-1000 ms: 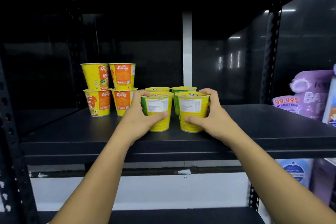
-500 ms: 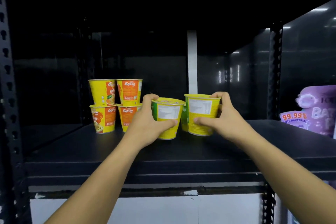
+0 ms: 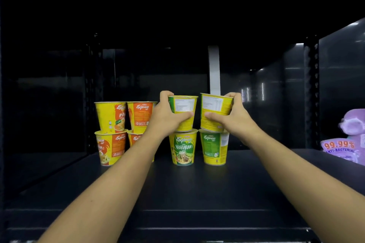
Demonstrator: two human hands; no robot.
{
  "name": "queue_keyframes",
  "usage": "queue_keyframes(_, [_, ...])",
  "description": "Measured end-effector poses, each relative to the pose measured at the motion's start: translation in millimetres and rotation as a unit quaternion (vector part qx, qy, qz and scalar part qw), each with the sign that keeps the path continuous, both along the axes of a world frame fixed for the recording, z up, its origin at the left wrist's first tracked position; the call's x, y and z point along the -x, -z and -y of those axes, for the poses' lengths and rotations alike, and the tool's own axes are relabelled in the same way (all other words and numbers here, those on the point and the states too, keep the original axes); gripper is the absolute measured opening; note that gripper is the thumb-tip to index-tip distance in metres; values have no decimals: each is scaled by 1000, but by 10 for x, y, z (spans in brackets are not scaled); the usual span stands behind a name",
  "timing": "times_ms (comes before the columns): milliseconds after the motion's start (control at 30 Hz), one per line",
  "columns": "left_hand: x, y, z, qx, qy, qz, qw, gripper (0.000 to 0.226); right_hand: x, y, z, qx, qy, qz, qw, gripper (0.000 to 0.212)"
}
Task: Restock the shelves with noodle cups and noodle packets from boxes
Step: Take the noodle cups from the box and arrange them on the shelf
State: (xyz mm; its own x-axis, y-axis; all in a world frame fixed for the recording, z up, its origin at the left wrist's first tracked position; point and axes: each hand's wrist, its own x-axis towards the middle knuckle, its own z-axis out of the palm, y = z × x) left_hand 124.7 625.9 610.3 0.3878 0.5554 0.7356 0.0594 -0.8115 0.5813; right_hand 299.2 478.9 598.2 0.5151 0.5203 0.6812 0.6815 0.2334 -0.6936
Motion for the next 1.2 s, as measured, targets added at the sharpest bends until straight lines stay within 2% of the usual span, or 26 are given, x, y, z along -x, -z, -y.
queue_keyframes(267, [-180,24,-165,28,-14,2,1000,76,-161,52,-240,6,13,-9,1000,73])
queue_keyframes(433, [-213,121,-163,29,4,6,1000,75,-205,113,-285,-2,11,-20,1000,95])
queue_keyframes(667, [-191,221,-164,33,25,-7,999,107,-217,270,-265,10,1,-23,1000,115])
queue_keyframes(867, [-166,273,-187,68,29,-33,997,110,-238,332,-233,38,-14,-17,999,91])
queue_keyframes(967, [-169,289,-223,84,27,-43,995,105,-256,352,-242,45,-15,-23,999,91])
queue_keyframes(1100, [-182,312,-267,70,17,-54,996,76,-272,378,-247,42,-24,-32,998,93])
queue_keyframes(1200, [-183,319,-284,74,16,-46,996,73,-292,393,-241,47,-30,-36,998,93])
